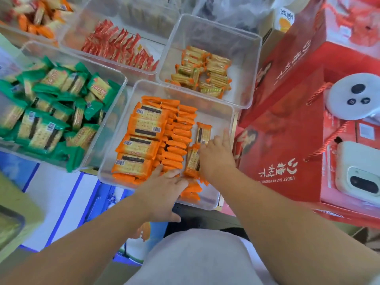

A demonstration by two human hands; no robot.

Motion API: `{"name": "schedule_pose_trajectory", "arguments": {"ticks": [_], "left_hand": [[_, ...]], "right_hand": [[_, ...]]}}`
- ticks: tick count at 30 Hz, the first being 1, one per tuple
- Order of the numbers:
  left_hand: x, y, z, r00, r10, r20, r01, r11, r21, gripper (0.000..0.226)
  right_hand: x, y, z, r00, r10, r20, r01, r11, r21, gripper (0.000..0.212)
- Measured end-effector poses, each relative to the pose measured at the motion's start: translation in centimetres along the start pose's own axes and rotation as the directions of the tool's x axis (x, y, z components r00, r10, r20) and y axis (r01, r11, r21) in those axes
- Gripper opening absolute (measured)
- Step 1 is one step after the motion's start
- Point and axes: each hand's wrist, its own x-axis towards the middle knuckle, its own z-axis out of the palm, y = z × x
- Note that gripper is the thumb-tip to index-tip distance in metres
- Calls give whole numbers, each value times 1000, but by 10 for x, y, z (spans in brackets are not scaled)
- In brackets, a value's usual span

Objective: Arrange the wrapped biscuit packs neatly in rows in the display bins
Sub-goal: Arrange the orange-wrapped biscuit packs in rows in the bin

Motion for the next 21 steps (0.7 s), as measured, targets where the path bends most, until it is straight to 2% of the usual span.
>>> {"name": "schedule_pose_trajectory", "arguments": {"ticks": [3,8,12,16,18,21], "left_hand": [[6,5,-5,999,-16,51,16,1000,7,107],[15,9,-12,998,18,53,-19,1000,19,92],[16,5,-12,996,53,67,-56,998,32,97],[12,-2,-21,990,100,97,-101,995,8,100],[9,-7,-27,991,126,43,-123,991,-56,85],[6,-13,-36,970,57,-237,-135,936,-326,41]], "right_hand": [[-8,-3,-3,1000,25,18,-25,999,47,24],[-19,-3,-10,1000,-12,-21,13,999,40,19],[-30,4,0,995,-58,-82,75,974,213,25],[-40,8,9,968,-86,-238,165,927,336,37],[-45,11,14,965,-62,-256,160,910,382,34],[-51,8,20,984,-120,-129,165,884,438,39]]}}
